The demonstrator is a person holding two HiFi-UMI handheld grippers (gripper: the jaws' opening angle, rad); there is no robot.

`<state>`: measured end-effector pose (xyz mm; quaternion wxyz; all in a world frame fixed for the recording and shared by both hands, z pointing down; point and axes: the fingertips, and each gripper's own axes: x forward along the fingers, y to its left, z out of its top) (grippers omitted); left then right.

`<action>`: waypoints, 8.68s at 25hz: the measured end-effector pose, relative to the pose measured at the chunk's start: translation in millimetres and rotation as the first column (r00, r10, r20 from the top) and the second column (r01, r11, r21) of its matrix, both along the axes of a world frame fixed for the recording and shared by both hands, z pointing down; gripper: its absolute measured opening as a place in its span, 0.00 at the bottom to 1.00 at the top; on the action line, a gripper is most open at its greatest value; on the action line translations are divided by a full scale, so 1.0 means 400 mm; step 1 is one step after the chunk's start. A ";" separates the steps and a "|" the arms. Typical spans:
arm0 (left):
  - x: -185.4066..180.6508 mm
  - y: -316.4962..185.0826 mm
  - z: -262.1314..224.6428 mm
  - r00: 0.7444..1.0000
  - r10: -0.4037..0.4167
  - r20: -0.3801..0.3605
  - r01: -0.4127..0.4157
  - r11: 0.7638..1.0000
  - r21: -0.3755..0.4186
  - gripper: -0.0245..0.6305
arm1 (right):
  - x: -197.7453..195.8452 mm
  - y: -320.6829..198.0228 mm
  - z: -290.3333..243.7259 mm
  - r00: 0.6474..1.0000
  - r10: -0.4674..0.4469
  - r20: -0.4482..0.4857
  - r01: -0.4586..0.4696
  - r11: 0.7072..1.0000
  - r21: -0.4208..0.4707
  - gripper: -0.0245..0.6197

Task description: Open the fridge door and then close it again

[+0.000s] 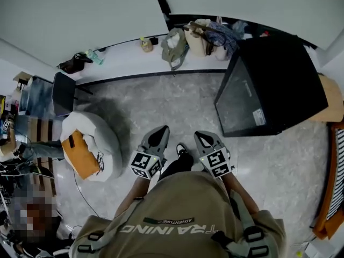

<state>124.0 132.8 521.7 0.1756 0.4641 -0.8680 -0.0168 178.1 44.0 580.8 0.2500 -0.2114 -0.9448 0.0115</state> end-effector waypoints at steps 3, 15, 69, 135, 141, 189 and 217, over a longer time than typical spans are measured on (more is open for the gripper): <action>-0.092 0.040 -0.021 0.998 0.056 0.032 -0.055 0.998 -0.044 0.03 | -0.102 0.040 -0.031 0.999 0.028 0.020 -0.028 1.000 0.009 0.03; -0.350 0.123 0.039 0.999 0.044 0.004 -0.044 0.998 0.053 0.03 | -0.274 0.022 -0.028 0.989 0.141 -0.040 -0.143 0.989 -0.034 0.03; -1.052 -0.702 0.037 0.590 0.807 0.005 -0.807 0.590 -0.013 0.03 | -0.821 -0.608 0.065 0.544 0.838 -0.030 -0.838 0.545 0.031 0.03; -0.550 -0.856 0.120 -0.124 0.992 -0.010 -0.988 -0.125 -0.086 0.03 | -0.382 -0.470 -0.050 -0.079 0.994 0.080 -0.997 -0.078 -0.017 0.03; -0.539 -0.873 0.162 -0.175 0.985 -0.004 -0.979 -0.174 -0.104 0.03 | -0.386 -0.459 -0.059 -0.082 0.995 0.057 -0.997 -0.083 0.009 0.03; -0.444 -0.963 0.309 -0.230 0.955 -0.186 -0.963 -0.252 -0.100 0.15 | -0.423 -0.497 -0.027 -0.180 0.983 0.029 -0.984 -0.180 0.012 0.03; -0.450 -0.964 0.310 -0.169 0.971 -0.166 -0.973 -0.192 -0.128 0.13 | -0.459 -0.450 0.021 -0.180 0.984 0.009 -0.982 -0.179 -0.058 0.03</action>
